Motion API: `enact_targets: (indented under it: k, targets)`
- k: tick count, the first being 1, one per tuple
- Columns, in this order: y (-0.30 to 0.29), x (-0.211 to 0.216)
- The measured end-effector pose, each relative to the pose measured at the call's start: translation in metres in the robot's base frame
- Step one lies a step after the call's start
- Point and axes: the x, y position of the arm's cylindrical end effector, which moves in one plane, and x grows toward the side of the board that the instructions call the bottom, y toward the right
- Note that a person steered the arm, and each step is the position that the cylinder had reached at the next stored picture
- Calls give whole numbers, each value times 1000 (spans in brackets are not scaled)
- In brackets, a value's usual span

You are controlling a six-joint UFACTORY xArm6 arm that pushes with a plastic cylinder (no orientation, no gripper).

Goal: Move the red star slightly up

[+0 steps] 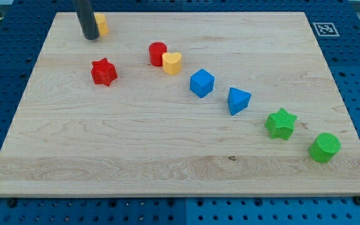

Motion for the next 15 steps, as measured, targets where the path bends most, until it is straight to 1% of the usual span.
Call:
enact_targets:
  k: [4,6,8,9,10,13,15]
  targets:
    - [-4,-5]
    - [-11,49]
    - [-11,136]
    - [2,148]
    - [30,163]
    - [34,153]
    - [36,121]
